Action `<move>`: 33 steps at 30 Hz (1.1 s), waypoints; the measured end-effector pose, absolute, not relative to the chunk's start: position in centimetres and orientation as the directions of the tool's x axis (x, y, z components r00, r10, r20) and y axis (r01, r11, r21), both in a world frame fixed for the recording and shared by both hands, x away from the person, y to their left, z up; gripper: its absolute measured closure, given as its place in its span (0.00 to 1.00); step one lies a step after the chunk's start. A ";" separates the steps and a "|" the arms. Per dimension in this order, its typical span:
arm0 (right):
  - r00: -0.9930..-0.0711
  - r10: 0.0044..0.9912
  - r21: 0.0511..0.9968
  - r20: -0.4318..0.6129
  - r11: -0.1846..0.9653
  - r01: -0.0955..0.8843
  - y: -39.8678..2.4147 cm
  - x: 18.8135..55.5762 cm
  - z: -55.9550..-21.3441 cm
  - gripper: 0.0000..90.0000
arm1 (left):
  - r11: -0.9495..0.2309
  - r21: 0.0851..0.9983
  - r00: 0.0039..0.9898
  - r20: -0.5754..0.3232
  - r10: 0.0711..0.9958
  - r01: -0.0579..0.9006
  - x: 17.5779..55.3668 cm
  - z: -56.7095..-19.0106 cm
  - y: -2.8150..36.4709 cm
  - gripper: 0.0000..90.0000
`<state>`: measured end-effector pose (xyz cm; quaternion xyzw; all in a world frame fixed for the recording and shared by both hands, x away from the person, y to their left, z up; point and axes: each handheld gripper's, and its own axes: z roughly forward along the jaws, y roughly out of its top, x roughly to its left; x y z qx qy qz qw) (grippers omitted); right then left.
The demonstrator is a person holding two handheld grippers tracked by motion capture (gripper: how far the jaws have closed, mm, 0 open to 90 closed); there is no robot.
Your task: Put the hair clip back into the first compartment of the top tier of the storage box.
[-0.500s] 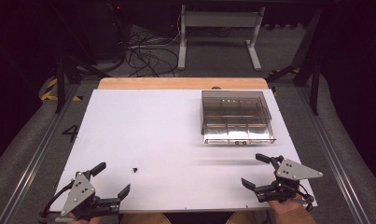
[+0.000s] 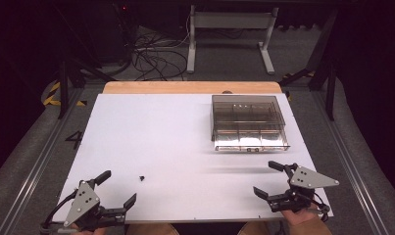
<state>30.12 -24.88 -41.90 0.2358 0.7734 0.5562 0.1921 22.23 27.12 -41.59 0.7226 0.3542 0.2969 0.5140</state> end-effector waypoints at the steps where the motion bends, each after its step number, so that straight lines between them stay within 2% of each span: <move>1: -0.816 0.577 0.952 -0.032 0.267 0.151 -24.9 30.1 -41.9 0.06 | -0.221 0.953 0.573 0.065 0.817 0.207 22.2 -41.6 27.1 0.01; 14: -0.817 0.577 0.952 -0.025 0.264 0.157 -24.8 30.2 -41.7 0.06 | -0.222 0.952 0.573 0.064 0.817 0.210 22.3 -41.6 27.1 0.01; 20: -0.834 0.552 0.954 -0.007 0.254 0.161 -24.2 30.7 -41.0 0.06 | -0.220 0.952 0.571 0.062 0.819 0.212 22.2 -41.6 27.1 0.01; 33: -0.873 0.486 0.943 -0.040 0.308 0.129 -21.3 31.6 -39.7 0.06 | -0.221 0.951 0.569 0.063 0.820 0.214 22.2 -41.6 27.1 0.02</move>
